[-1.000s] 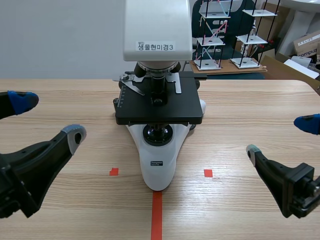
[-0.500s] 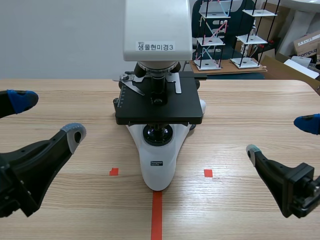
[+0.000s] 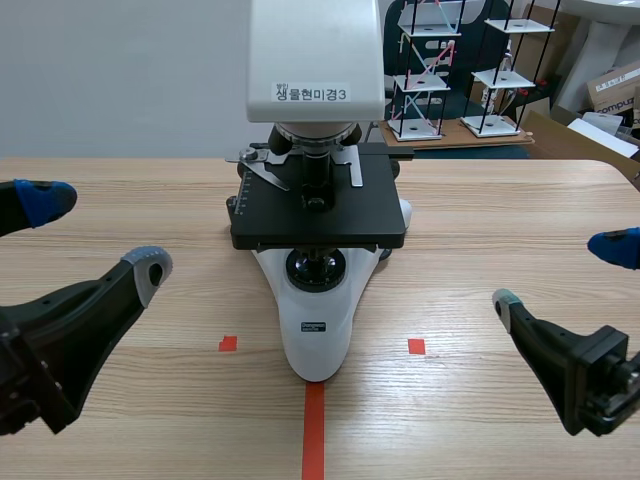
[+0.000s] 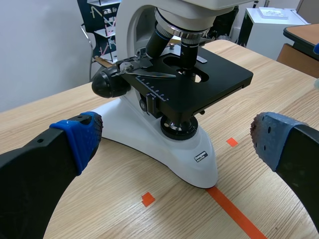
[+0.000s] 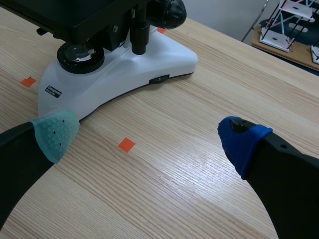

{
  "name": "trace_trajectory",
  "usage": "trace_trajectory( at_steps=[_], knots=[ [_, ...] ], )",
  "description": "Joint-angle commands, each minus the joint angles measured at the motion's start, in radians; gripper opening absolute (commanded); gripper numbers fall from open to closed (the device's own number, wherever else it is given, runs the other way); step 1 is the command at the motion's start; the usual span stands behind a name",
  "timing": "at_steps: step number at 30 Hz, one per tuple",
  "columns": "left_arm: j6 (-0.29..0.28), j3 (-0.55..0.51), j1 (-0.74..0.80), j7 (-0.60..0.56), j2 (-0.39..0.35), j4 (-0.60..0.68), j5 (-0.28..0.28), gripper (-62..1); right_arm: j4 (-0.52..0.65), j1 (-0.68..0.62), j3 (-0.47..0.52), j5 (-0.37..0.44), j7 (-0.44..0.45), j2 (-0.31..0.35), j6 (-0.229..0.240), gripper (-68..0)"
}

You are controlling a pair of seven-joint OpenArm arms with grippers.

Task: Point at the diaphragm

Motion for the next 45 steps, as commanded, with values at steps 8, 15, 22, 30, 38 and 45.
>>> trace_trajectory(
  at_steps=[8, 15, 22, 30, 38, 45],
  knots=[
    [-0.002, -0.006, 0.005, -0.014, 0.005, 0.005, -0.006, -4.1, 0.021, 0.006, -0.005, 0.007, 0.011, 0.003, 0.0, -5.8],
    [-0.002, -0.006, 0.005, -0.014, 0.005, 0.005, -0.006, -37.2, 0.021, 0.006, -0.005, 0.007, 0.011, 0.003, 0.0, -5.8],
    [-0.002, -0.006, 0.004, -0.007, 0.005, -0.01, 0.001, -59.3, 0.021, 0.006, -0.005, 0.007, 0.011, 0.003, 0.0, -5.8],
    [-0.002, 0.043, -0.003, -0.318, 0.004, -0.248, 0.171, -59.2, 0.021, 0.006, -0.005, 0.007, 0.011, 0.003, 0.0, -5.8],
    [0.007, 0.2, -0.156, -0.563, -0.023, -0.536, 0.339, -59.2, 0.021, 0.006, -0.005, 0.007, 0.011, 0.003, 0.0, -5.8],
    [0.045, 0.35, -0.357, -0.71, -0.026, -0.781, 0.339, -59.2, 0.021, 0.006, -0.005, 0.007, 0.011, 0.003, 0.0, -5.8]
  ],
)
